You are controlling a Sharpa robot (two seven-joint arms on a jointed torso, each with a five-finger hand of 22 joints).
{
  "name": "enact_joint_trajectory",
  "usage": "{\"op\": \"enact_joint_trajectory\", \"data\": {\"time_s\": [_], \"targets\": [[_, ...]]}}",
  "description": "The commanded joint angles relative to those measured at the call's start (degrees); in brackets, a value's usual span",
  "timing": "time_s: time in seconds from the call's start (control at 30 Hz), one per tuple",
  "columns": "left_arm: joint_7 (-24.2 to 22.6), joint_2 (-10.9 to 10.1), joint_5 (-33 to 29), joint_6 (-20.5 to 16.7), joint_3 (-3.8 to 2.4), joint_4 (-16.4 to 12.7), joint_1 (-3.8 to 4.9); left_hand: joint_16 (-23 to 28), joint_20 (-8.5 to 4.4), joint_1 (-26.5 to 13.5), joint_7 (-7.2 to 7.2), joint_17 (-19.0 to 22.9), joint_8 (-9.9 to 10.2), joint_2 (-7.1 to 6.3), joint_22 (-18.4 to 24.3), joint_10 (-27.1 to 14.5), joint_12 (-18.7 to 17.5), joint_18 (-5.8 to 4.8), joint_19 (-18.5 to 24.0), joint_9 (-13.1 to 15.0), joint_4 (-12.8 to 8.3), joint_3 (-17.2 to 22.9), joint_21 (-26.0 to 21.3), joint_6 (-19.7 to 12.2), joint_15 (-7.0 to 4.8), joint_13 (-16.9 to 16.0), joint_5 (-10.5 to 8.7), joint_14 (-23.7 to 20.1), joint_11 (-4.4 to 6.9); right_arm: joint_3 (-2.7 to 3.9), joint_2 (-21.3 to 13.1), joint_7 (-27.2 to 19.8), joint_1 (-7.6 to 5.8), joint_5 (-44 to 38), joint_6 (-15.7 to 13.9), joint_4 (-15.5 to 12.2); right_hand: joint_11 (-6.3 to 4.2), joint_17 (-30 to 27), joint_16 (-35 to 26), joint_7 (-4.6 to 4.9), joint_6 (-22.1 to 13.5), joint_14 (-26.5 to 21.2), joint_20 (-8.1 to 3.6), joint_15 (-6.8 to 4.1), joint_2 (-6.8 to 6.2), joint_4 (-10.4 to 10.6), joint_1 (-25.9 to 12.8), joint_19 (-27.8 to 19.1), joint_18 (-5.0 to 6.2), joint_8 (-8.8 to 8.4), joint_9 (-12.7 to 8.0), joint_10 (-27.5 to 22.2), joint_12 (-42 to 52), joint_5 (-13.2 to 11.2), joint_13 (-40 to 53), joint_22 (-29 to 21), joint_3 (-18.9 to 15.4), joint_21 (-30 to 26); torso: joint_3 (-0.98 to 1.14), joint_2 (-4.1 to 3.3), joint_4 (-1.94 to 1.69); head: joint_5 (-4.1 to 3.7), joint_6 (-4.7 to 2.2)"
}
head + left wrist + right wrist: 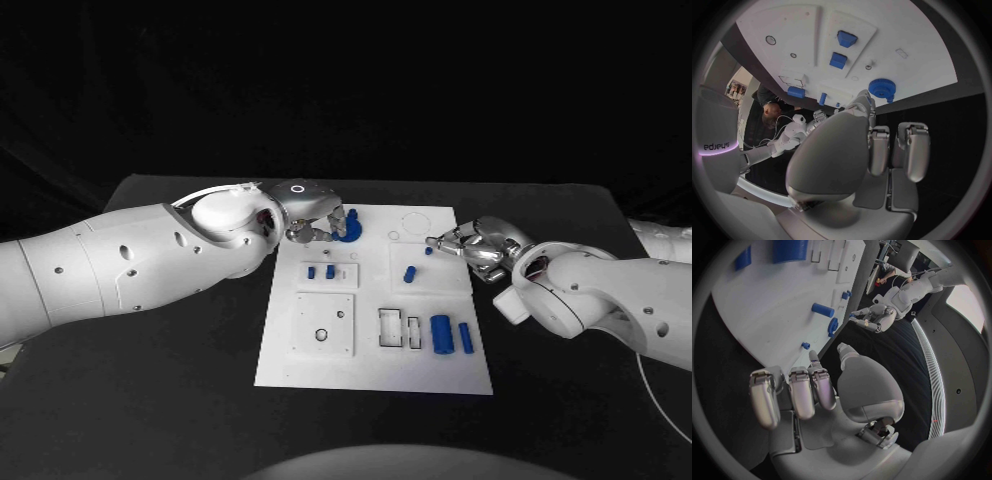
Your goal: Assemble the parts on the task board
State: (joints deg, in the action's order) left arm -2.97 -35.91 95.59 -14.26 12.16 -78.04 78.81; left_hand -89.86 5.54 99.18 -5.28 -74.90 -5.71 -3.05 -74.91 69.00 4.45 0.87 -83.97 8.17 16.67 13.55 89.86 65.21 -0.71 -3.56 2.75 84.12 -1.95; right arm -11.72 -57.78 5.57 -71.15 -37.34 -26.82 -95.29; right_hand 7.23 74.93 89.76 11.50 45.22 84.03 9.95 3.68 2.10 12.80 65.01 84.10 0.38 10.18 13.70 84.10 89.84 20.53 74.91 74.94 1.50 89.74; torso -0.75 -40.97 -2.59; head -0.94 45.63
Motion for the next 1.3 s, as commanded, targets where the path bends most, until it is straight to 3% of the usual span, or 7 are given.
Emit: {"op": "enact_joint_trajectory", "data": {"time_s": [0.03,0.67,1.3], "targets": [[0.7,-0.4,0.3,2.2,-0.03,-0.2,0.13,-0.1,-0.11,-0.6,0.22,-15.1,-0.2,-0.12,-15.1,0.3,-0.3,-0.87,-6.0,0.0,0.0,0.4,0.1,0.4,0.24,0.0,-0.04,5.9,-0.05,-0.01,0.0,0.1,0.05,-0.3,0.9,-0.1,0.40,15.1,0.2,0.24,0.3,6.0,0.47,0.47,0.46,-0.1,-0.1,5.9,-0.38,0.33,-0.1,5.9,0.2,0.4,15.1,15.1,-0.3,0.3,0.00,0.01,-0.05,0.02,0.12],[1.0,-0.6,-0.1,5.8,0.10,0.6,0.12,-0.1,-0.10,-1.0,0.44,-15.1,0.1,-0.24,-15.1,-0.1,-0.8,-0.87,-6.0,-0.2,0.0,0.7,0.1,0.0,0.13,0.1,-0.04,5.9,0.12,-0.01,0.0,0.0,0.06,-0.3,0.9,-0.2,0.40,15.1,0.2,0.24,0.3,6.0,0.47,0.47,0.46,-0.1,-0.1,5.9,-0.38,0.33,-0.1,5.9,0.2,0.4,15.1,15.1,-0.3,0.3,0.05,0.01,0.06,0.36,0.25],[0.7,0.3,-0.2,7.1,0.18,1.7,-0.27,-0.1,-0.10,-1.1,0.59,-15.1,0.4,-0.31,-15.1,-0.5,-1.0,-0.87,-6.0,-0.3,0.0,1.1,0.1,-0.2,0.04,0.1,-0.04,5.9,0.24,-0.01,-0.2,0.0,0.06,-0.3,0.9,-0.3,0.40,15.1,0.2,0.24,0.3,6.0,0.47,0.47,0.51,-0.1,-0.1,5.9,-0.38,0.35,-0.1,5.9,0.2,0.4,15.1,15.1,-0.4,0.3,-0.03,-0.02,-0.05,0.04,0.26]]}}
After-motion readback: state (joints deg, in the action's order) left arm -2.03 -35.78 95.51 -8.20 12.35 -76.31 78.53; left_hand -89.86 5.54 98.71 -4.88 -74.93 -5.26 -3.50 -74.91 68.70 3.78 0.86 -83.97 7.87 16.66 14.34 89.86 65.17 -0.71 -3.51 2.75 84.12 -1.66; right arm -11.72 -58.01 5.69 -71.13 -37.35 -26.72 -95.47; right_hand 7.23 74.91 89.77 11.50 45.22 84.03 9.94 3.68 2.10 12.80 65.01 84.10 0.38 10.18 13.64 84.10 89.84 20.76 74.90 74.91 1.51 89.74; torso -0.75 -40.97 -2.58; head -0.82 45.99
